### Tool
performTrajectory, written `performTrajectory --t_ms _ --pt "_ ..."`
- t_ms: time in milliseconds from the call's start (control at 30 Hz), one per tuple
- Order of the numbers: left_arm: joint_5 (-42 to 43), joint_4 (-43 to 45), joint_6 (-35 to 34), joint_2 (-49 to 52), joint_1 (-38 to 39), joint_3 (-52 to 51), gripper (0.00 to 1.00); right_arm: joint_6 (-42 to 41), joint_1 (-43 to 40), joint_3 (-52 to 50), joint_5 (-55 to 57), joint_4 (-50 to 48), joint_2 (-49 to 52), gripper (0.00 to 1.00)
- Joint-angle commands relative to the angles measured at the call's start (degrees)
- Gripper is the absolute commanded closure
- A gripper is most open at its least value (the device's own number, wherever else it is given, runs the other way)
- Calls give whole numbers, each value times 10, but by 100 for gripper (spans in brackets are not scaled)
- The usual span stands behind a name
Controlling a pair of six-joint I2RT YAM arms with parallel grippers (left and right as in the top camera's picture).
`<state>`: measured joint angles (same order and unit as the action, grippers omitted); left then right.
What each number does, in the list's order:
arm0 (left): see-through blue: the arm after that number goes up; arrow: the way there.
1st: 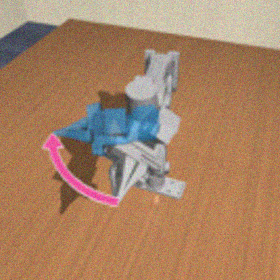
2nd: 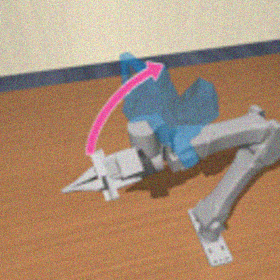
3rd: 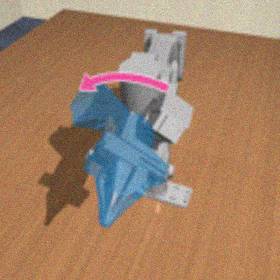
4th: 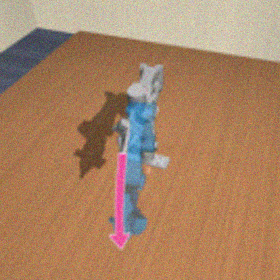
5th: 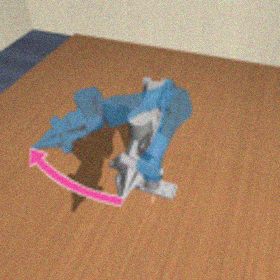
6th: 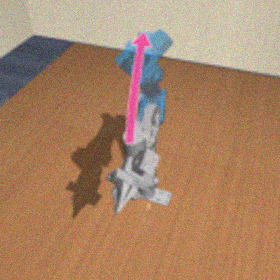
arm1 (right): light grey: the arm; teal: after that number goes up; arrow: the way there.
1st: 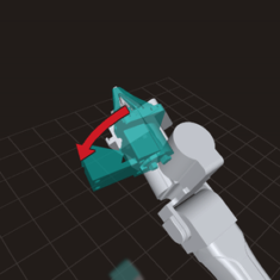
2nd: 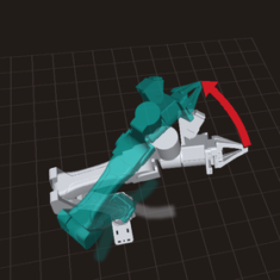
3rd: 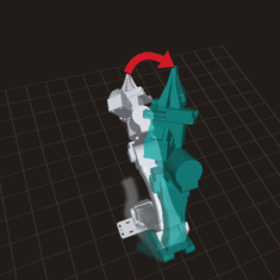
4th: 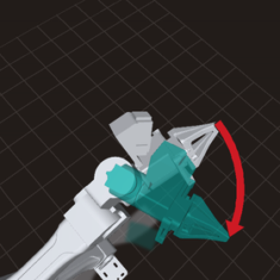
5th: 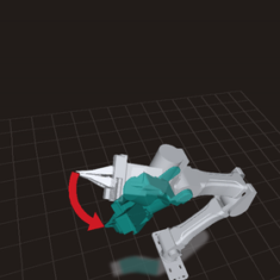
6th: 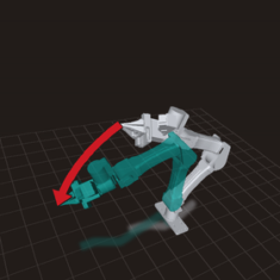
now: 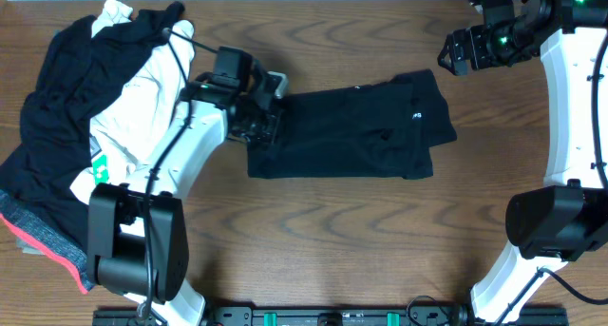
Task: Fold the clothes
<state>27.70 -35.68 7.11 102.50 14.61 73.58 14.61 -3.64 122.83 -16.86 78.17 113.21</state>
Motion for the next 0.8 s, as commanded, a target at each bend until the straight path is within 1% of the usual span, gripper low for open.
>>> performTrajectory --t_ms 0,433,467,533,567,767 --pt "-23 16 -6 11 20 -2 94 9 -5 4 1 1 3 5" --pt "-29 50 -19 41 54 -2 94 9 -5 4 1 9 3 5" --pt "-29 52 -20 43 56 -2 85 9 -5 4 1 9 3 5" --pt "-28 58 -21 45 63 -2 10 9 -5 4 1 9 3 5" --pt "-28 61 -21 45 68 -2 2 9 -5 4 1 9 3 5" --pt "-28 82 -21 45 93 -2 2 9 -5 4 1 2 3 5"
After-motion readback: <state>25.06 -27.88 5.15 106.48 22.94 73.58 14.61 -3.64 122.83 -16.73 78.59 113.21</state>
